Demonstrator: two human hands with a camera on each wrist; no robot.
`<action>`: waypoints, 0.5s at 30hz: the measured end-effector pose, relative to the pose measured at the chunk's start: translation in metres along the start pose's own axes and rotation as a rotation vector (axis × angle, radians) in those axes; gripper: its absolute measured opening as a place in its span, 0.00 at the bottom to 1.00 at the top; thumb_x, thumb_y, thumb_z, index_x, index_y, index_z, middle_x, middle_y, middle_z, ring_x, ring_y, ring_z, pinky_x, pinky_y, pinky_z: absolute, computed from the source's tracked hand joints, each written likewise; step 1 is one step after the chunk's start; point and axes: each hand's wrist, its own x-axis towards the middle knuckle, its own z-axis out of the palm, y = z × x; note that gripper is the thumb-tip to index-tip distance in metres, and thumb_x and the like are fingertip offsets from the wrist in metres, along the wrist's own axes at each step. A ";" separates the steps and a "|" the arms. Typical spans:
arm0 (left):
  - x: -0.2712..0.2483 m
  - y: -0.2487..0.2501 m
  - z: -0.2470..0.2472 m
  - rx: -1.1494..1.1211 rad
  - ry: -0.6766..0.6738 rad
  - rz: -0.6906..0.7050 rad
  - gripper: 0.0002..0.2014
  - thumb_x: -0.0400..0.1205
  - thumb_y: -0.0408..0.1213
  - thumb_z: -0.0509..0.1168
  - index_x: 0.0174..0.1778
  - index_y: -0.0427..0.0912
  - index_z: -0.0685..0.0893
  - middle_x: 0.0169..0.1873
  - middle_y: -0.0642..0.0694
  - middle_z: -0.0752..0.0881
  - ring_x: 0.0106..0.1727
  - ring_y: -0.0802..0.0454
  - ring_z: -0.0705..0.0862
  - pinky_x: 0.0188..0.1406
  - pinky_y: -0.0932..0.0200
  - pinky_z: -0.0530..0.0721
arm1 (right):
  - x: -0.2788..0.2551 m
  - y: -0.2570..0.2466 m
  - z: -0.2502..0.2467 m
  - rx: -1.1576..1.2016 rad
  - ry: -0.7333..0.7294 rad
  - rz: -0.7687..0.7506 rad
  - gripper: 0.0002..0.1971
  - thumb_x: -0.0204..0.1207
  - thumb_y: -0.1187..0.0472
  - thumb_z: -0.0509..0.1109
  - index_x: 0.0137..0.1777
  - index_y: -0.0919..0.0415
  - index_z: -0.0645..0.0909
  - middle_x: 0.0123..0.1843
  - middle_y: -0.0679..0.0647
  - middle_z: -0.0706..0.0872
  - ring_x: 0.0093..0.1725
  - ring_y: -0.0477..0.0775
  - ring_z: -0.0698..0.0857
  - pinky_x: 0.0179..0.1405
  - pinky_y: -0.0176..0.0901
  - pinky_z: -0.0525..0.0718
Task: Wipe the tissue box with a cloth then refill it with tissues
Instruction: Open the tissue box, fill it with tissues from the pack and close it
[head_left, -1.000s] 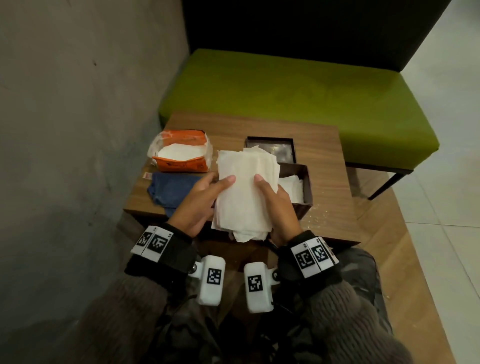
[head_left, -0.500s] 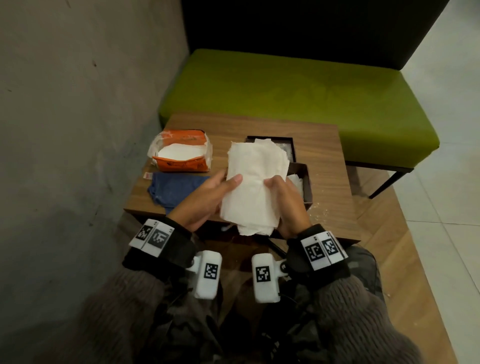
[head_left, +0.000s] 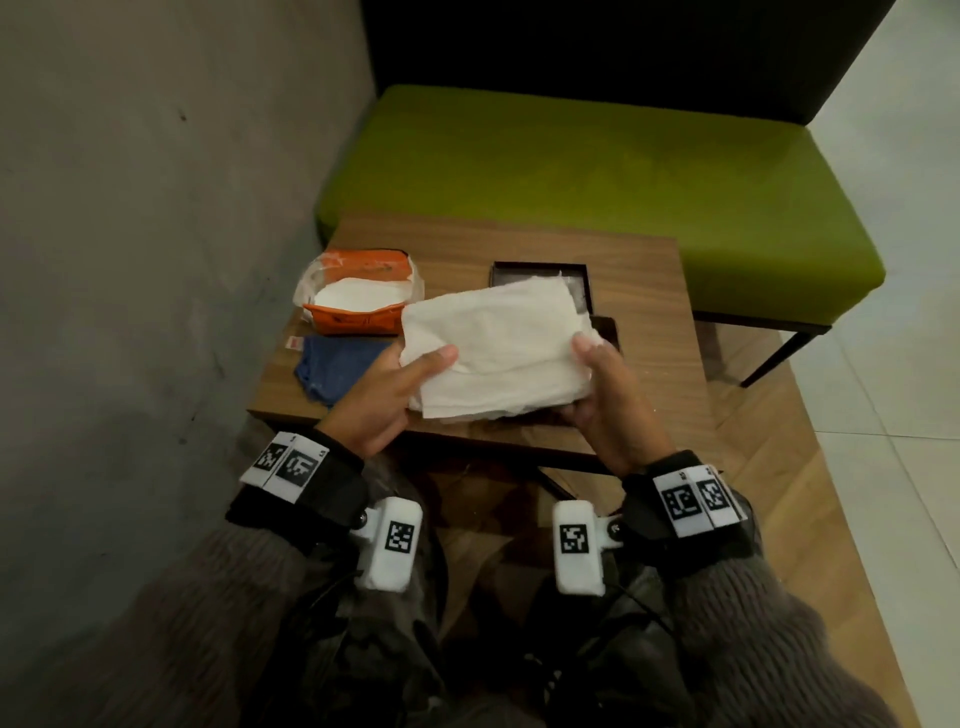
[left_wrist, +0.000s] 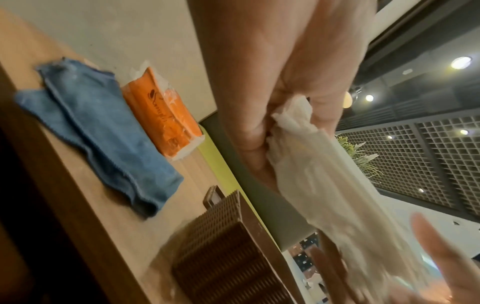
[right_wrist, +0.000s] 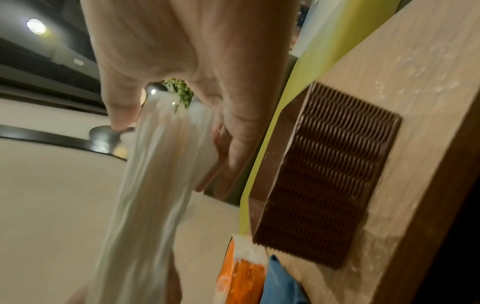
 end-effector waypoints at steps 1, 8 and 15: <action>0.000 0.002 0.001 0.025 -0.011 0.001 0.21 0.82 0.33 0.61 0.72 0.41 0.72 0.64 0.42 0.83 0.64 0.47 0.83 0.62 0.53 0.82 | 0.000 -0.002 -0.003 0.008 -0.015 0.022 0.37 0.70 0.42 0.73 0.76 0.61 0.70 0.71 0.62 0.81 0.68 0.63 0.82 0.64 0.63 0.83; 0.008 -0.005 0.017 0.090 -0.062 -0.114 0.20 0.84 0.34 0.58 0.72 0.50 0.67 0.64 0.47 0.82 0.61 0.50 0.83 0.53 0.58 0.86 | 0.008 0.003 0.004 -0.082 0.068 0.103 0.31 0.73 0.45 0.71 0.73 0.59 0.71 0.67 0.63 0.84 0.64 0.63 0.85 0.65 0.65 0.81; 0.033 -0.003 0.025 0.197 0.027 -0.104 0.21 0.84 0.30 0.51 0.73 0.43 0.65 0.67 0.36 0.76 0.61 0.43 0.79 0.52 0.53 0.80 | 0.026 -0.013 -0.013 -0.448 0.169 0.118 0.28 0.68 0.54 0.67 0.69 0.56 0.70 0.63 0.59 0.82 0.57 0.61 0.84 0.51 0.57 0.87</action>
